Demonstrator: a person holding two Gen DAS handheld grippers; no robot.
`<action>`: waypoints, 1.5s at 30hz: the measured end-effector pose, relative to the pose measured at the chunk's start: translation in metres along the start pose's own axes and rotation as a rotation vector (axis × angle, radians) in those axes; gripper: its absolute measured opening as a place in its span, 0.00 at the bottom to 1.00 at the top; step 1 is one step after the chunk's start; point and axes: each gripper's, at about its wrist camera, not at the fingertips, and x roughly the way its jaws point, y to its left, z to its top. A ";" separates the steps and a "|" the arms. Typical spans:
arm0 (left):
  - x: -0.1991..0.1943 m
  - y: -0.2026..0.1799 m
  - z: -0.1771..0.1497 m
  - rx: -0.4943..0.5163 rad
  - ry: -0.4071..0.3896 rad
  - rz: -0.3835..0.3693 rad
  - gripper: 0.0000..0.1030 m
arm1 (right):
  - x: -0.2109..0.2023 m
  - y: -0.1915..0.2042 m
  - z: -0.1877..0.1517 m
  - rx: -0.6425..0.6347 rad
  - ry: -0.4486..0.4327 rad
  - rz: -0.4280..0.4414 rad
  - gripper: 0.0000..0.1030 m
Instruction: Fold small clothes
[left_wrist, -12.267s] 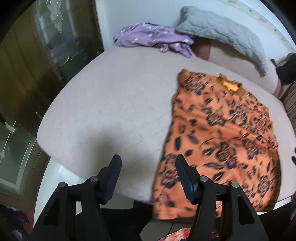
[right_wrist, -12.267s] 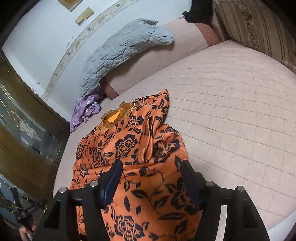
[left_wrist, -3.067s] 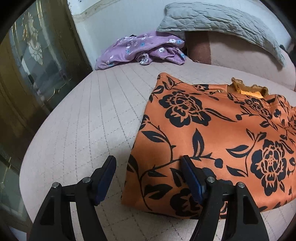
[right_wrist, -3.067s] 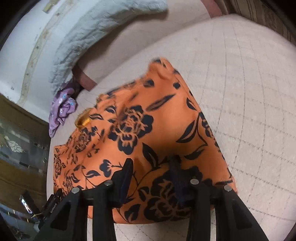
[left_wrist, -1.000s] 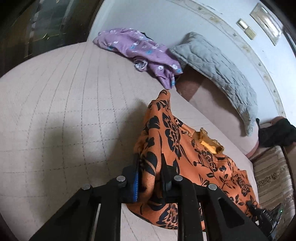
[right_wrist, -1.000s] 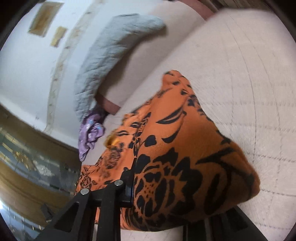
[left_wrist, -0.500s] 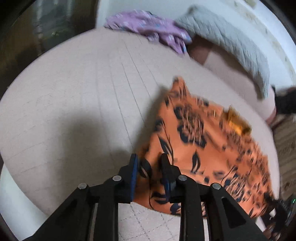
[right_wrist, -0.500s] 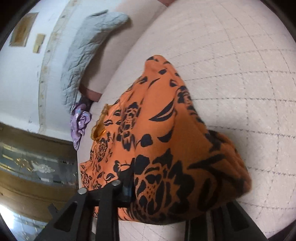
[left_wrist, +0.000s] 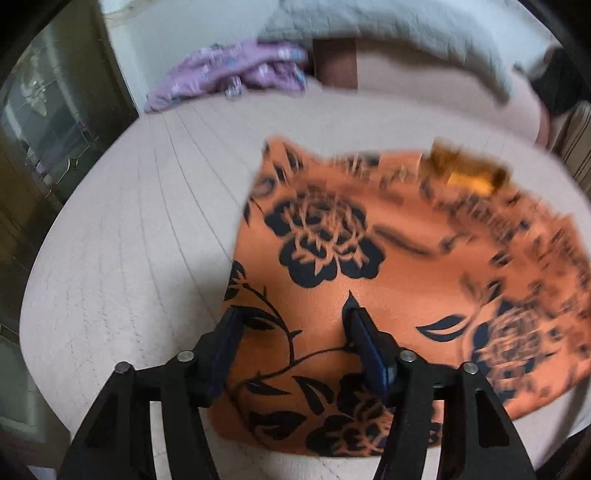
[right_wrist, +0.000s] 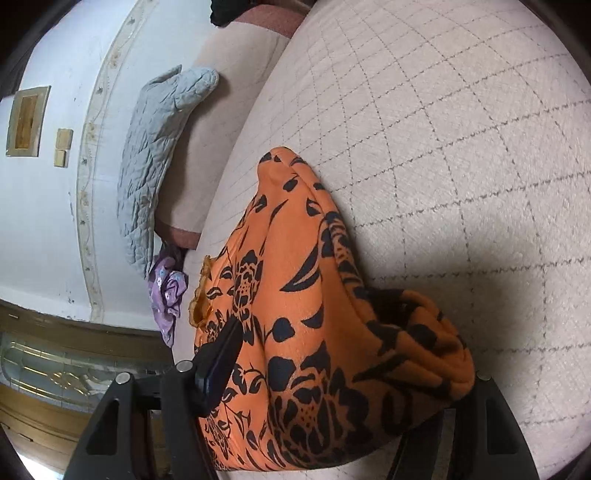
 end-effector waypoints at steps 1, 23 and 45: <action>0.000 -0.002 0.000 0.009 -0.023 0.011 0.66 | 0.001 0.001 -0.001 -0.008 -0.004 -0.004 0.68; 0.026 0.028 -0.018 -0.165 -0.038 -0.069 1.00 | 0.014 0.015 -0.004 0.030 0.040 0.130 0.74; -0.029 -0.010 -0.022 -0.024 -0.207 0.077 1.00 | 0.033 0.034 -0.015 -0.116 0.054 -0.021 0.60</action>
